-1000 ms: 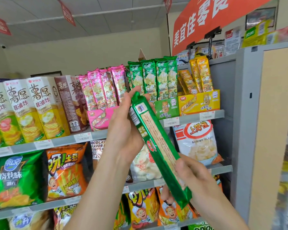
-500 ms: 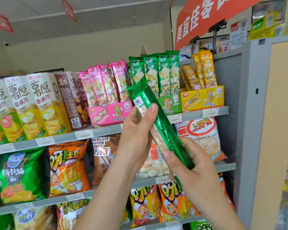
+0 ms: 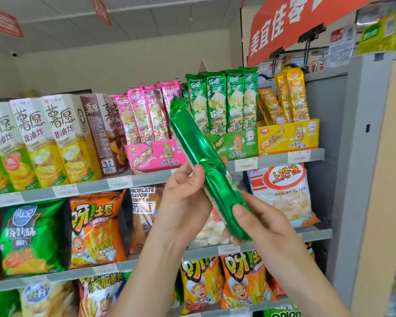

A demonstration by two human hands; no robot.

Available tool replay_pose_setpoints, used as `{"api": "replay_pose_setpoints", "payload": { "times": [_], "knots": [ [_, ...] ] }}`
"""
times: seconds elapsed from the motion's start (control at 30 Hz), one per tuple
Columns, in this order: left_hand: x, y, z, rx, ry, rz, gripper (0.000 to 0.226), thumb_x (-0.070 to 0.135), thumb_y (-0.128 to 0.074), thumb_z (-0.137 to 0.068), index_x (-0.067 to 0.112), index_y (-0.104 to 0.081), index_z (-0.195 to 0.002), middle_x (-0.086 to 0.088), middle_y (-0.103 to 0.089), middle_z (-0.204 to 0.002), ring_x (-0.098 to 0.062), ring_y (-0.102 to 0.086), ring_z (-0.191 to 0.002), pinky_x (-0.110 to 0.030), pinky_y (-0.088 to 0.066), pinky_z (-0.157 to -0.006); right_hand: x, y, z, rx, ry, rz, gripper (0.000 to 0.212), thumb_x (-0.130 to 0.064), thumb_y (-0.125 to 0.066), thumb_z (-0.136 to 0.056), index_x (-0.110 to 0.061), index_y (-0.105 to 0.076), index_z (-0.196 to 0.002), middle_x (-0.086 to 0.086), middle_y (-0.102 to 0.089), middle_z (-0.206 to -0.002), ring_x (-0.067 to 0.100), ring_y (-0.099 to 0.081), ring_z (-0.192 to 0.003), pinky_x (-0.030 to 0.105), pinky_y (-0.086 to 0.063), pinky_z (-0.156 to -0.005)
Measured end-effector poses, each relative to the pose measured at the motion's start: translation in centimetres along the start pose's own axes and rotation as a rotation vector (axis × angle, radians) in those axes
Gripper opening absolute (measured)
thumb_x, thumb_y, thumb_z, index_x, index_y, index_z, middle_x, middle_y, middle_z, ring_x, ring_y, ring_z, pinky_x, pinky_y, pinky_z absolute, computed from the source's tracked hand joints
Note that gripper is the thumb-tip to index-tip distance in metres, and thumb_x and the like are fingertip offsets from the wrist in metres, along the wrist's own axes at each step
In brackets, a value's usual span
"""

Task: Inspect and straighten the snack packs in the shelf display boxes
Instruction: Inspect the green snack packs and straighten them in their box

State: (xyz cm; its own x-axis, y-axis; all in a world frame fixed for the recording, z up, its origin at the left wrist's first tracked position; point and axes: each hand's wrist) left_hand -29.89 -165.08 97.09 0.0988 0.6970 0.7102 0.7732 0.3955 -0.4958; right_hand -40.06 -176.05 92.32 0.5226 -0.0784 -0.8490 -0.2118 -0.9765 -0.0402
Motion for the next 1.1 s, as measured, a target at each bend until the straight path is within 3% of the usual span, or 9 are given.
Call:
{"api": "replay_pose_setpoints", "payload": {
  "times": [0.13, 0.3, 0.43, 0.57, 0.73, 0.83, 0.9, 1.0, 1.1],
  "knots": [
    [0.1, -0.2, -0.2, 0.055, 0.026, -0.065, 0.043, 0.033, -0.065, -0.086, 0.009, -0.055, -0.120, -0.017, -0.066, -0.117, -0.025, -0.060, -0.096, -0.040, -0.047, -0.087, 0.6, -1.0, 0.3, 0.210, 0.145, 0.307, 0.026, -0.043, -0.066, -0.088, -0.049, -0.062, -0.112, -0.025, -0.068, -0.105, -0.002, -0.064, -0.098, 0.011, -0.049, -0.080],
    [-0.2, -0.8, -0.3, 0.146, -0.036, -0.147, 0.046, 0.035, -0.062, -0.083, 0.004, -0.056, -0.116, -0.011, -0.060, -0.106, -0.023, -0.056, -0.096, -0.032, -0.051, -0.080, 1.3, -1.5, 0.8, 0.422, 0.238, 0.646, 0.042, -0.052, -0.063, -0.086, -0.036, -0.055, -0.124, -0.029, -0.060, -0.108, -0.009, -0.055, -0.102, 0.002, -0.040, -0.081],
    [-0.5, -0.6, -0.4, 0.110, -0.034, -0.083, 0.032, 0.029, -0.054, -0.090, 0.005, -0.058, -0.111, -0.010, -0.065, -0.103, -0.023, -0.059, -0.094, -0.035, -0.051, -0.083, 1.6, -1.6, 0.6, 0.463, 0.285, 0.720, 0.043, -0.049, -0.060, -0.085, -0.036, -0.051, -0.125, -0.026, -0.057, -0.105, -0.007, -0.055, -0.098, 0.008, -0.046, -0.076],
    [-0.3, -0.7, -1.2, 0.084, -0.026, -0.123, 0.037, 0.043, -0.059, -0.084, 0.015, -0.068, -0.107, -0.015, -0.066, -0.109, -0.024, -0.062, -0.091, -0.035, -0.054, -0.080, 1.8, -1.6, 0.5, 0.504, 0.293, 0.723, 0.042, -0.050, -0.065, -0.082, -0.040, -0.045, -0.118, -0.023, -0.053, -0.102, 0.002, -0.058, -0.090, 0.021, -0.051, -0.065],
    [2.0, -1.7, -3.3, 0.273, -0.173, -0.656, 0.071, 0.065, -0.065, -0.074, 0.017, -0.060, -0.125, -0.014, -0.062, -0.127, -0.026, -0.059, -0.118, -0.053, -0.042, -0.106, 1.8, -1.5, -0.8, 0.477, 0.286, 0.764, 0.049, -0.035, -0.078, -0.074, -0.039, -0.034, -0.095, -0.015, -0.042, -0.090, 0.011, -0.053, -0.073, 0.033, -0.048, -0.052],
    [4.2, -1.9, -5.3, 0.212, -0.355, -0.804, 0.053, 0.047, -0.067, -0.082, 0.029, -0.049, -0.129, 0.003, -0.067, -0.117, -0.009, -0.064, -0.106, -0.029, -0.053, -0.092, 1.4, -1.3, -2.4, 0.387, 0.176, 0.650, 0.047, -0.052, -0.073, -0.073, -0.045, -0.036, -0.102, -0.021, -0.050, -0.093, 0.003, -0.058, -0.080, 0.023, -0.048, -0.062],
    [6.1, -2.0, -7.0, 0.202, -0.455, -0.887, 0.051, 0.041, -0.066, -0.085, 0.044, -0.037, -0.127, -0.003, -0.064, -0.123, -0.008, -0.065, -0.105, -0.014, -0.052, -0.083, 1.3, -1.3, -3.6, 0.317, 0.164, 0.667, 0.050, -0.063, -0.063, -0.076, -0.053, -0.037, -0.117, -0.027, -0.053, -0.103, -0.002, -0.056, -0.093, 0.011, -0.045, -0.074],
    [8.4, -2.2, -9.4, 0.092, -0.577, -0.908, 0.047, 0.021, -0.065, -0.092, 0.042, -0.039, -0.125, -0.006, -0.066, -0.116, -0.011, -0.067, -0.091, -0.015, -0.052, -0.070, 0.5, -1.9, -5.7, 0.275, 0.161, 0.778, 0.067, -0.076, -0.044, -0.069, -0.061, -0.023, -0.131, -0.040, -0.037, -0.118, -0.014, -0.039, -0.105, -0.006, -0.028, -0.083],
    [10.1, -2.5, -12.2, 0.033, -0.658, -0.996, 0.034, 0.022, -0.065, -0.092, 0.033, -0.047, -0.118, 0.001, -0.071, -0.100, -0.010, -0.067, -0.079, -0.024, -0.053, -0.070, -0.4, -1.8, -8.2, 0.251, 0.171, 0.804, 0.076, -0.077, -0.045, -0.062, -0.061, -0.010, -0.128, -0.035, -0.042, -0.120, -0.016, -0.042, -0.096, -0.003, -0.029, -0.081]
  ]
}}
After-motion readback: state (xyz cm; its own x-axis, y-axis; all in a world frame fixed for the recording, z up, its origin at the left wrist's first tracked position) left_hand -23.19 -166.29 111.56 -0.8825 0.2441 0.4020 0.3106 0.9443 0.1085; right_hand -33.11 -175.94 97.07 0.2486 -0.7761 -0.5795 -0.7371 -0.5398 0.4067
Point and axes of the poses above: each hand's wrist, its own z-axis away from the middle knuckle, its own y-axis out of the back of the hand, x = y × z
